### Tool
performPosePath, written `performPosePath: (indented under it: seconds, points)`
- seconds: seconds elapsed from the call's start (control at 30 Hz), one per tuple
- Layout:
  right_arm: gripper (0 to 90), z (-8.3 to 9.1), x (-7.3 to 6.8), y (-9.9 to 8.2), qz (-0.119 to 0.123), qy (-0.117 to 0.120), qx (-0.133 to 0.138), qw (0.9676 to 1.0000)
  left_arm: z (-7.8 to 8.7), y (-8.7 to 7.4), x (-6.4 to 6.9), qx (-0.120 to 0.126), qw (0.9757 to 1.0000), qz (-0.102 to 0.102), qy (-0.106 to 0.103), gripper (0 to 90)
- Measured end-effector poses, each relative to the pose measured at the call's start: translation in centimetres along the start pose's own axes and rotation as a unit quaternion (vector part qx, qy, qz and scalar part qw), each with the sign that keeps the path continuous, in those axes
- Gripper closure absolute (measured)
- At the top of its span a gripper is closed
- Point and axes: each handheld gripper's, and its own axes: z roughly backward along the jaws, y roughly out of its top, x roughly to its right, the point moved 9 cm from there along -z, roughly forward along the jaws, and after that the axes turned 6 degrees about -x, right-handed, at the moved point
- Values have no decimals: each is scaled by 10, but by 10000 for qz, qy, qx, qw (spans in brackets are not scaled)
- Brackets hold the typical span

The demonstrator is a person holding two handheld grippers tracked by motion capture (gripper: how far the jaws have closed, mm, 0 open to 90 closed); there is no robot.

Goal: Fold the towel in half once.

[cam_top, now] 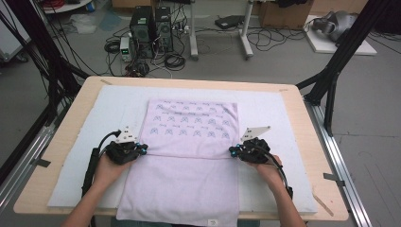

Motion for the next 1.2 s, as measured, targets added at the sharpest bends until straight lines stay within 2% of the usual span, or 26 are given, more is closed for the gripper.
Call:
performPosePath:
  seconds: [0.27,0.37,0.5,0.57,0.67,0.9,1.03,1.13,1.2]
  points:
    - [866,21,-2,17,125,-94,276,9995,19,13,0,219,9998,8,11,879]
    - [866,33,-5,26,174,-68,451,9988,29,20,-1,331,9994,29,44,879]
    - [865,43,-11,32,234,-29,511,9984,42,24,2,420,9991,-12,19,879]
    - [865,45,-17,30,296,-20,437,9986,46,20,9,362,9993,-109,-12,878]
    - [865,50,-31,25,369,42,471,9982,54,9,21,319,9992,-243,10,878]
    - [864,61,-66,8,560,183,510,9970,81,-20,50,344,9986,-405,-17,878]
    - [865,70,-89,-3,658,345,499,9960,92,-36,67,279,9982,-531,-46,878]
    - [864,69,-103,-14,690,458,448,9956,97,-45,77,288,9980,-550,-100,878]
    - [843,64,-110,-22,690,564,373,9953,95,-52,82,236,9979,-584,-164,868]
